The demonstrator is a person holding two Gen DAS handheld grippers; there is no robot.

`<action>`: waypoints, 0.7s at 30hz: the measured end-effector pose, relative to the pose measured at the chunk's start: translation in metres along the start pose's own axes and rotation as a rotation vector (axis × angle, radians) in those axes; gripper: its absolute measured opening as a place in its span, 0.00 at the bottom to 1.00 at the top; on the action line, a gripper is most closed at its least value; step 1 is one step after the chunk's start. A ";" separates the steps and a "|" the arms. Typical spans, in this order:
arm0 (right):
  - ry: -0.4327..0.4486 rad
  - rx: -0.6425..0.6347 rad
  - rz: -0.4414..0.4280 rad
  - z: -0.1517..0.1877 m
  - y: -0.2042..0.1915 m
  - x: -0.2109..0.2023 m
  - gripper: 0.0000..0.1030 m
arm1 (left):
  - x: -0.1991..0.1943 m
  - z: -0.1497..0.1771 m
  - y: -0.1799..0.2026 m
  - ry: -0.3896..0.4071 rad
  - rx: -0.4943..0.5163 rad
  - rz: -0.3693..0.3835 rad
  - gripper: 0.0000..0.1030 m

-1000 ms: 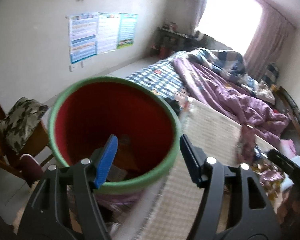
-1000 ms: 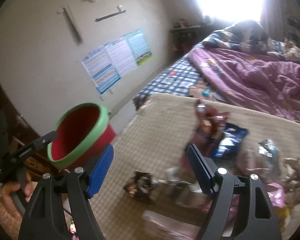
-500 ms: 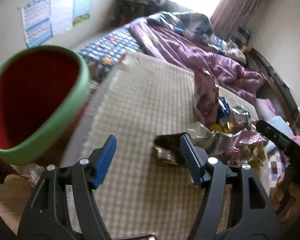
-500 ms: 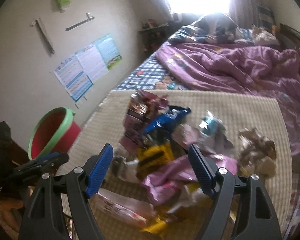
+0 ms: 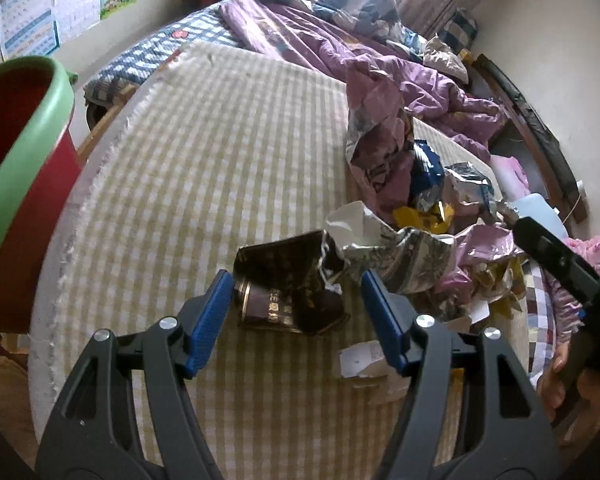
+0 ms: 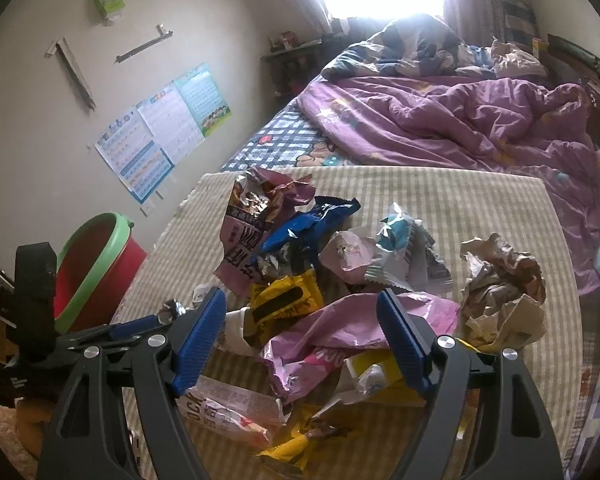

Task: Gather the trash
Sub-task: 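Grasp the dark crumpled wrapper with the left tool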

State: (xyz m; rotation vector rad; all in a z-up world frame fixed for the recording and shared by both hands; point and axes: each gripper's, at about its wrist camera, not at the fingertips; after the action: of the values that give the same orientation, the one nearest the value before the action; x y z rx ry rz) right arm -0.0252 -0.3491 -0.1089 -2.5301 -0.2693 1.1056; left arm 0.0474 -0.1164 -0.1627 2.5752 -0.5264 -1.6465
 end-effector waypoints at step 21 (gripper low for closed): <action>-0.058 -0.061 -0.036 0.001 -0.028 0.020 0.73 | -0.016 0.003 -0.024 0.037 -0.104 0.004 0.53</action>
State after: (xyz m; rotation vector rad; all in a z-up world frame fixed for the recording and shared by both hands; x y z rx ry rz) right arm -0.0129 -0.3174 -0.1116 -2.5384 -0.3684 1.1752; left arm 0.0456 -0.0883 -0.1554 2.5234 -0.4313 -1.5767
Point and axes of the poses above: each gripper's, at about its wrist camera, not at the fingertips, and x roughly the way its jaws point, y to its right, z to its underside, and after that the axes turned 8 degrees about -z, right-handed
